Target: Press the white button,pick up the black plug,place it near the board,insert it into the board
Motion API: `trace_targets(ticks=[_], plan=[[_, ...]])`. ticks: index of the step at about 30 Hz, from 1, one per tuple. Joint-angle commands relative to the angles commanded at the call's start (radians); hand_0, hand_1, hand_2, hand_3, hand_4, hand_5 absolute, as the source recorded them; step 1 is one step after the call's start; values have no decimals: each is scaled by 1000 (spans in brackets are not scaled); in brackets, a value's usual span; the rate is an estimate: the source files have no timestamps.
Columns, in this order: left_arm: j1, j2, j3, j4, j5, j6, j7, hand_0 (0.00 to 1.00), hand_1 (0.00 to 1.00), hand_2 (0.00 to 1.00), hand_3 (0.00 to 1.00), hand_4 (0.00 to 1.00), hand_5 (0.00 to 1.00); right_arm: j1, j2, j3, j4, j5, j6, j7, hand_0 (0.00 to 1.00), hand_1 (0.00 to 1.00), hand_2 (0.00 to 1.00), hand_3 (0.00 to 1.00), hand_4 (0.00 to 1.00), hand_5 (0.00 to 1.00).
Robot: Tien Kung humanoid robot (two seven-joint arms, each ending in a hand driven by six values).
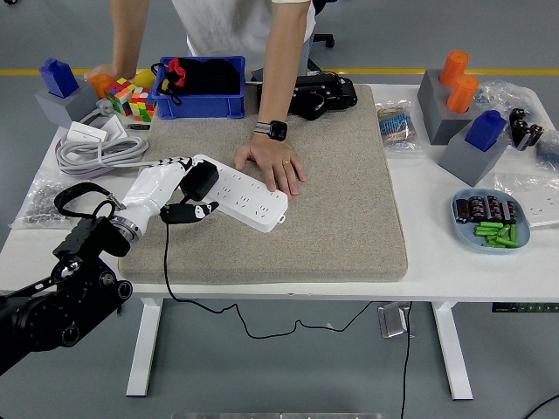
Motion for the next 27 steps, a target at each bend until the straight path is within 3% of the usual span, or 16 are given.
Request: trace_targets(ticks=[6,12,27], plan=[[19,11,-57,-61,-18,31,-36,892,927,879,844,811,404,0,0,1,1,0,0,1,805,703,706,651,724,469],[50,7,-167,-89,-32,50,-60,894,932,885,850,810,410,-2,0,0,0,-2,0,0,806,703,706,651,724,469],[127,-7,-436,-56,-69,-7,-1,863,873,825,806,809,407,8,0,9,0,-5,-1,-2,806,704,705,651,724,469]])
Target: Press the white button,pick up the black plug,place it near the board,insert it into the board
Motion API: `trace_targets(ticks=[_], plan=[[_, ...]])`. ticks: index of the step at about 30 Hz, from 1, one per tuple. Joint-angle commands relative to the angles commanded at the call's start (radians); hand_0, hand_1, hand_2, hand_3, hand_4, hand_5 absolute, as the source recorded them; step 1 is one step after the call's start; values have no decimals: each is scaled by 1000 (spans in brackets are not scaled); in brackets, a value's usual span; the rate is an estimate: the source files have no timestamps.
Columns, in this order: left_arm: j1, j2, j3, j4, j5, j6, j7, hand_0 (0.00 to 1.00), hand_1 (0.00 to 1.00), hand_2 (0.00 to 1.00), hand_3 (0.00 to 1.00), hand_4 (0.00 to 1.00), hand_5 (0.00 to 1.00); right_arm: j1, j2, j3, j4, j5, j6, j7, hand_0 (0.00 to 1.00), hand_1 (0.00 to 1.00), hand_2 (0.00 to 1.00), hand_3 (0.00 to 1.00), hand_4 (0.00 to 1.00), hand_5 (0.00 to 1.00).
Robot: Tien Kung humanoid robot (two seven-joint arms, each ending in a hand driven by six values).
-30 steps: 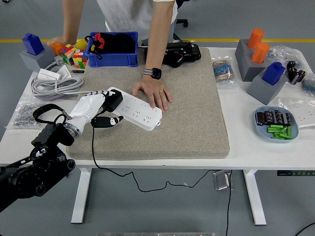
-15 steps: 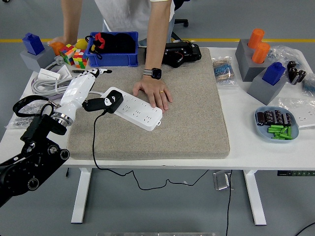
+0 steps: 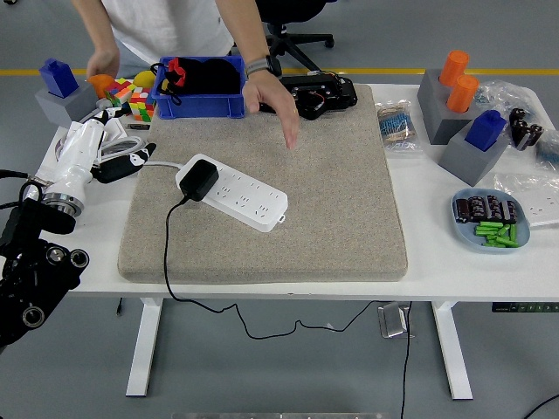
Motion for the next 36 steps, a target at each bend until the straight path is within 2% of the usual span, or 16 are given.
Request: trace_targets(ticks=[7,17,22,26,29,32,36], plan=[[41,5,-119,4,-47,-21,10,858,869,819,804,808,407,8,-7,-1,0,-4,-2,-1,806,703,705,651,724,469],[65,3,-207,-5,-66,-35,14,859,870,820,804,806,411,15,-9,7,-1,-10,-2,-2,804,704,705,651,724,469],[60,6,-235,-12,-89,-28,-14,856,867,815,800,802,406,40,-7,3,-7,-8,-2,-3,803,703,705,650,723,472],[52,21,-217,-18,-102,-27,-18,856,867,815,800,802,406,58,-15,-19,0,-6,-2,-2,803,703,705,650,723,472],[68,26,-207,-26,-107,-27,-19,852,861,809,793,797,400,49,-20,-22,0,-9,-4,-2,803,703,705,650,722,472],[97,16,-215,-36,-122,-29,-20,852,861,809,793,797,400,38,-17,-13,2,-15,-3,-3,803,703,705,650,722,472],[107,13,-221,-42,-136,-32,-23,851,860,809,793,792,394,37,-7,10,3,-23,-2,-2,803,702,704,649,722,473]])
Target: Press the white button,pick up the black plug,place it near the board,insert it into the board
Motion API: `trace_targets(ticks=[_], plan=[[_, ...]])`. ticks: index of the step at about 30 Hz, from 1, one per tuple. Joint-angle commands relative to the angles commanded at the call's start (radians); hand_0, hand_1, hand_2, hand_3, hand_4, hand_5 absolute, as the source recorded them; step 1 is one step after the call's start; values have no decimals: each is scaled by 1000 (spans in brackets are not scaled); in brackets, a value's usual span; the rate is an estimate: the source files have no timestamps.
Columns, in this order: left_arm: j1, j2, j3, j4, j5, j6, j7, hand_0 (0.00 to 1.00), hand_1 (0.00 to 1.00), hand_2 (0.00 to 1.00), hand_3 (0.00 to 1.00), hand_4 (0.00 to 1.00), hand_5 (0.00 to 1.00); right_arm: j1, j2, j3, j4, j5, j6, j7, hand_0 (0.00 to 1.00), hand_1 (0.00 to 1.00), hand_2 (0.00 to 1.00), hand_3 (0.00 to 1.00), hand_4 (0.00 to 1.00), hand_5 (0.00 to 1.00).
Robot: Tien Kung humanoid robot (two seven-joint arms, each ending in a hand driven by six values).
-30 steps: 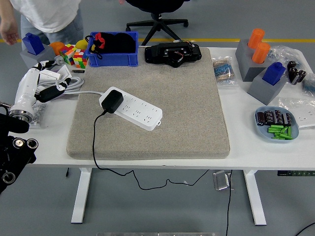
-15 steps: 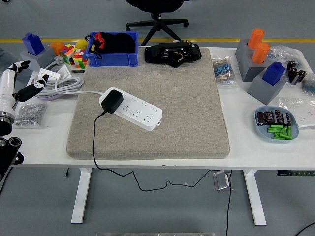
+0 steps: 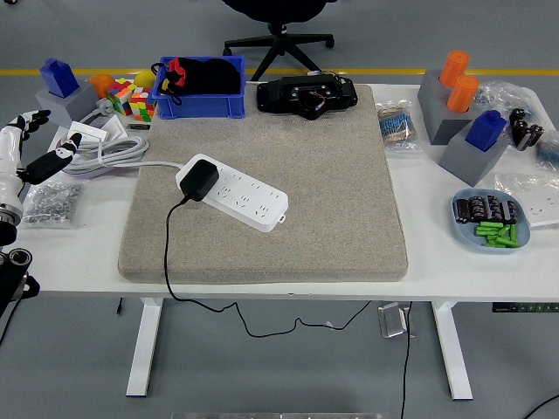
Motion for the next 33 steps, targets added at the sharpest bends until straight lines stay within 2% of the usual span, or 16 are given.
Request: trace_targets(ticks=[6,14,20,27,33], plan=[[2,2,-10,-17,-16,0,-8,851,859,807,792,788,388,-1,5,9,0,-6,1,-1,801,702,704,649,722,473],[22,-13,-34,-39,-33,-7,-12,850,856,804,791,783,379,-6,3,39,0,-18,0,0,802,703,704,649,722,473],[23,-8,-23,-43,-36,-12,-7,849,855,803,789,773,370,-8,5,49,2,-21,0,0,802,703,704,648,722,473],[30,-15,-35,-54,-38,-12,-5,849,854,801,787,772,367,-10,10,58,1,-23,0,0,802,702,704,648,722,472],[30,-6,-19,-58,-34,-19,9,848,853,800,784,769,363,-11,12,51,1,-20,0,0,802,702,704,648,722,472]])
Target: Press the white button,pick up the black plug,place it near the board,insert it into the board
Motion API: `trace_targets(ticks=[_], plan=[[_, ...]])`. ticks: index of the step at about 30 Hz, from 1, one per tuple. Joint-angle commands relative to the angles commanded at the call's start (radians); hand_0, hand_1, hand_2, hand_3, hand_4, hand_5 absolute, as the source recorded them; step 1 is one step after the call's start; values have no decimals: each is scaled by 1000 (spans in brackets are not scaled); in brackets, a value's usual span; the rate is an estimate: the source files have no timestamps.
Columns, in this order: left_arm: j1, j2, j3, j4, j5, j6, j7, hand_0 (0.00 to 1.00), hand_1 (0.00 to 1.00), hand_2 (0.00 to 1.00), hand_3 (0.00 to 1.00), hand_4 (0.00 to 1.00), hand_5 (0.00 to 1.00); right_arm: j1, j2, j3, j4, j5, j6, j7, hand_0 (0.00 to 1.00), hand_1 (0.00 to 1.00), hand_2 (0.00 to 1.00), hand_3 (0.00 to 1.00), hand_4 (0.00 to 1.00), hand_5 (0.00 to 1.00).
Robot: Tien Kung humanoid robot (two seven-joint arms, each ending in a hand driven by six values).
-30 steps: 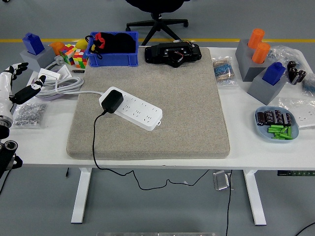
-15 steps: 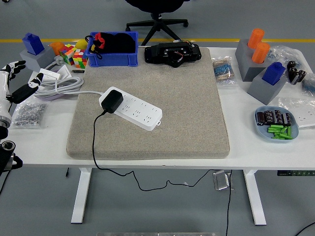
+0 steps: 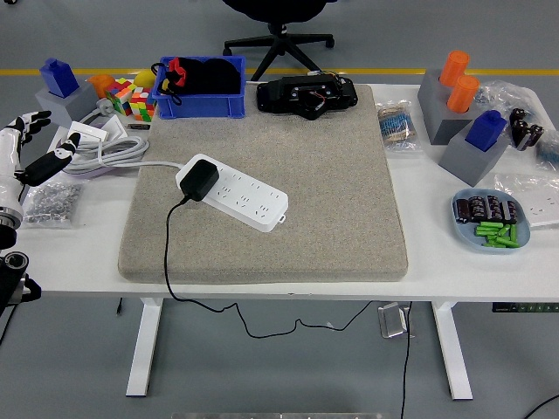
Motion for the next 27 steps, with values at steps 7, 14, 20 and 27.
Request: trace_targets(ticks=[7,14,20,27], plan=[[-1,-3,-5,-3,0,0,0,848,852,798,782,757,345,0,-1,-2,0,1,0,0,801,703,704,648,721,472],[-6,-4,4,-3,-6,-2,3,849,851,796,783,754,341,3,1,0,0,1,-1,0,802,702,704,647,721,472],[-11,3,9,-7,-11,-3,7,849,851,797,781,751,336,2,1,-2,0,2,0,0,802,703,704,647,721,472],[-13,2,7,-8,-11,-2,7,848,850,797,780,747,330,0,1,-3,-1,1,0,-1,802,703,704,648,721,472]])
